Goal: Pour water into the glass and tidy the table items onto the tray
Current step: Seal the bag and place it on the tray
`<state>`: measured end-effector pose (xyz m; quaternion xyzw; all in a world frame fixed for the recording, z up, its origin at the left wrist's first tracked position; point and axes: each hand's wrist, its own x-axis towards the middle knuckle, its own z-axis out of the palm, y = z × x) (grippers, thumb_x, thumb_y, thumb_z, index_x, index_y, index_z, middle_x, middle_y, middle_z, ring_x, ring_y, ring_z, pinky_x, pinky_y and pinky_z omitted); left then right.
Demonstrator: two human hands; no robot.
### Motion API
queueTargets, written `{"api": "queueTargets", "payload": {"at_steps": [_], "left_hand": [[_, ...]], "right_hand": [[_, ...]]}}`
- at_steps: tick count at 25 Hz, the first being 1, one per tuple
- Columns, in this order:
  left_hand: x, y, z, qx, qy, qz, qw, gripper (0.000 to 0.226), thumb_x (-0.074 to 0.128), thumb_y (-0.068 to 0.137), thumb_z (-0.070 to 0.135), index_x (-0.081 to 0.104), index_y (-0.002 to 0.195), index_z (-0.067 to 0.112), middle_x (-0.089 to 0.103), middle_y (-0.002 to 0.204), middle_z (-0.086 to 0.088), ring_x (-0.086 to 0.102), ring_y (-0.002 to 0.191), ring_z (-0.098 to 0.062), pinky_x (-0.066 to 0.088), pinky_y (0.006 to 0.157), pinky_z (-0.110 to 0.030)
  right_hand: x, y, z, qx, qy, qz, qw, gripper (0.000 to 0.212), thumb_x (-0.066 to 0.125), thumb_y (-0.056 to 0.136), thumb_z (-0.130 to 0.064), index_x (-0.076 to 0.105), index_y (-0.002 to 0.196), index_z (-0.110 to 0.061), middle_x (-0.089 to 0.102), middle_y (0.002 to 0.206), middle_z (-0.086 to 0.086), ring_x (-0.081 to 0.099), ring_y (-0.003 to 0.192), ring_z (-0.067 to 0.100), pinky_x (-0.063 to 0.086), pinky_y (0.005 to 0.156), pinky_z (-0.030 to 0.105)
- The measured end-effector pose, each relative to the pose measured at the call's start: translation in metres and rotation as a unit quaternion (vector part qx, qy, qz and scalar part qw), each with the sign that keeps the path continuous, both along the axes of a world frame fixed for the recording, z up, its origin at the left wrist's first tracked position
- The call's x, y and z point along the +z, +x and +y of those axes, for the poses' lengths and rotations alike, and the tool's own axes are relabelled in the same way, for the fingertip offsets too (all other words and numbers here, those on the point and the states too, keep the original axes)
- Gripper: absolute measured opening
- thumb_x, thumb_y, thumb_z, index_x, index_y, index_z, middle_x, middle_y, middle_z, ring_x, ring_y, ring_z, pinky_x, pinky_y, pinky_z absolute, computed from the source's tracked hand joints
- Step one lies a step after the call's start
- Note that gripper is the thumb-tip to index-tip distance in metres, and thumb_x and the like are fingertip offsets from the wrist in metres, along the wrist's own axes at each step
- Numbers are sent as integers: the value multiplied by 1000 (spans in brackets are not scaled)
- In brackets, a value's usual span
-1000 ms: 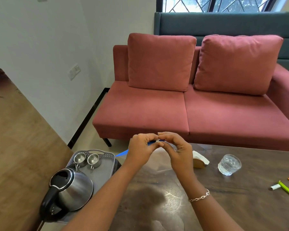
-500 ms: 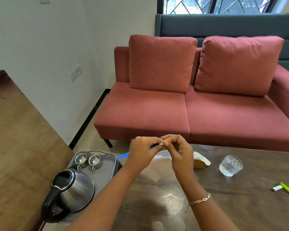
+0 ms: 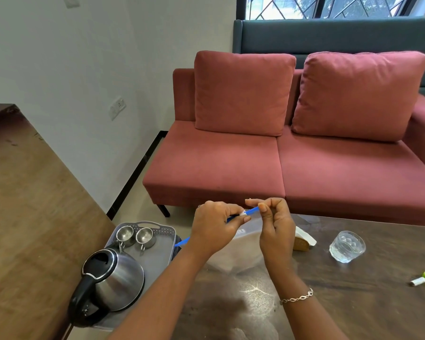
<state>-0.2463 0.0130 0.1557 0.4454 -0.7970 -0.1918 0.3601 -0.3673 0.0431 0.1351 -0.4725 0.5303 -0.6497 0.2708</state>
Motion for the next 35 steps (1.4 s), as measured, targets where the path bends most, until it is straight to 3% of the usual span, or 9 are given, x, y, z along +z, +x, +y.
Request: {"api": "queueTargets", "payload": {"at_steps": [5,7,11,14,16,19,23,30,35], "left_hand": [[-1,12,-5,25,-30,-26,999,39,46,77,49,72,73,19,61,53,0,52,48,-18,38,47,-30],[0,15,-6,14,-27,-22,999,36,47,78,47,70,73,20,61,55,1,52,50,-16,41,49,-32],[3,17,-9,-1,-94,-114,989,32,45,79,41,68,74,20,65,61,5,58,55,-14,46,47,-30],[5,19,-16,-16,-182,-206,961,31,42,79,36,68,72,20,65,60,8,61,52,-13,45,39,-23],[5,19,-20,-25,-196,-250,948,22,51,78,32,67,69,19,63,57,7,58,48,-13,44,36,-22],[5,18,-23,-34,-194,-286,938,9,74,70,24,67,67,19,62,55,6,57,46,-14,42,35,-21],[2,18,-21,-53,-179,-213,959,32,46,85,31,71,76,14,67,61,2,62,52,-19,54,51,-28],[0,30,-23,-40,-150,-162,974,32,47,84,27,70,74,9,67,60,-2,62,53,-22,58,70,-33],[-12,59,-24,-21,-125,-171,977,32,47,81,29,69,69,11,64,55,1,58,49,-18,56,56,-29]], "right_hand": [[4,-12,-6,126,1,-57,990,7,58,85,-9,58,87,-17,72,79,0,69,82,16,54,76,27],[5,-15,-7,176,11,-15,984,9,66,79,-13,64,86,-18,72,82,-1,68,79,14,53,74,25],[4,-22,-12,136,-15,195,971,10,66,75,-31,69,80,-23,67,76,-7,62,73,10,50,66,22],[11,-27,-21,81,-82,447,887,14,62,76,-25,72,80,-17,66,72,-2,62,62,15,48,52,26],[16,-26,-25,72,-99,523,844,16,60,76,-27,73,79,-18,65,72,-2,60,60,18,45,48,23],[17,-26,-25,83,-94,511,850,11,65,72,-21,73,78,-16,62,70,-1,58,58,18,44,46,23],[16,-28,-27,75,-107,500,856,9,66,72,-12,74,76,-12,59,64,2,54,54,20,45,44,24],[14,-42,-29,29,-100,451,887,18,57,78,-17,70,70,-8,61,64,2,55,56,22,41,55,25],[10,-68,-28,1,-59,409,911,30,50,80,-24,71,72,-5,62,66,4,56,59,19,33,59,16]]}}
